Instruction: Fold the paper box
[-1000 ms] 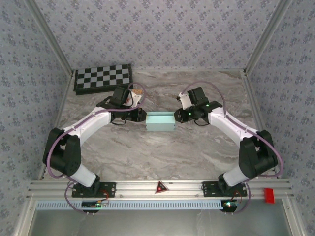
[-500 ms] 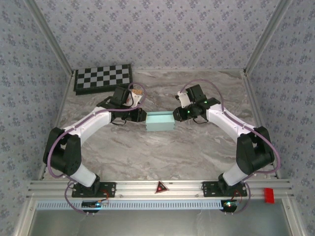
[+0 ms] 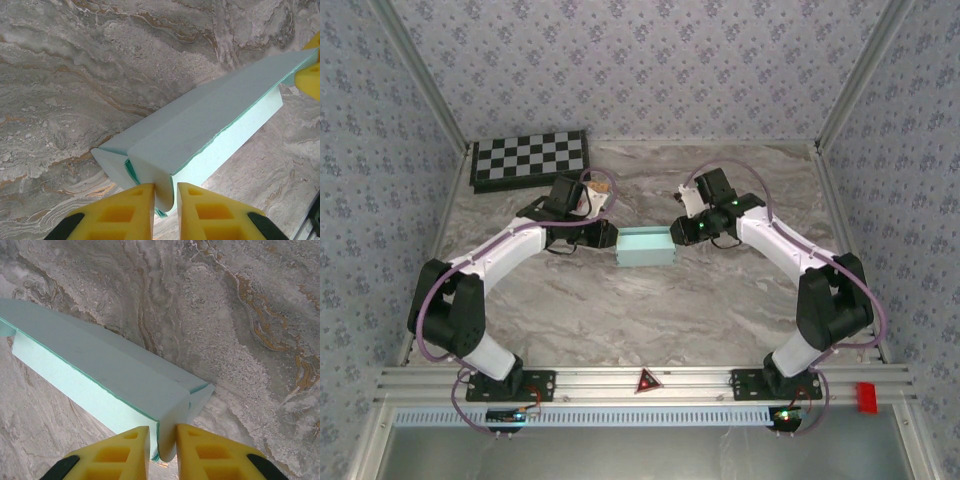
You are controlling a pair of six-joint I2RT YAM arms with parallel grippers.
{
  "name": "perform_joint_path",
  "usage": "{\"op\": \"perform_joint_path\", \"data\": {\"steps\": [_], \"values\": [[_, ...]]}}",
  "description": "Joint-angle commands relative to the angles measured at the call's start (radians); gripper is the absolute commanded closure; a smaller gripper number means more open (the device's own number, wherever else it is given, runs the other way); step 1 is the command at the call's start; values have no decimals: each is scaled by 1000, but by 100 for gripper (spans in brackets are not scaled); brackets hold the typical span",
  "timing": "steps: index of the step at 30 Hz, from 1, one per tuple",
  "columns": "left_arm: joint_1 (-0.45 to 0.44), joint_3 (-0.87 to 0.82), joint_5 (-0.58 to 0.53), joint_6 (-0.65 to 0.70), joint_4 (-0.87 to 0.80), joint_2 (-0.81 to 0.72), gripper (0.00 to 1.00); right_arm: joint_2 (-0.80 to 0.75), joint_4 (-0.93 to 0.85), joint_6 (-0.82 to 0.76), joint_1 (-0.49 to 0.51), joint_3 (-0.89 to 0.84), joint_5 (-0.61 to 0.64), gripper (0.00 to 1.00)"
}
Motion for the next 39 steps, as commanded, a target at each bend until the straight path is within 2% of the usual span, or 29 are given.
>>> {"op": "perform_joint_path", "data": {"steps": [1, 39], "values": [[-2, 22, 13, -8, 13, 3, 80, 18, -33, 3, 11, 40, -1, 78], [-12, 13, 4, -16, 25, 14, 79, 67, -96, 32, 17, 112, -77, 80]]}}
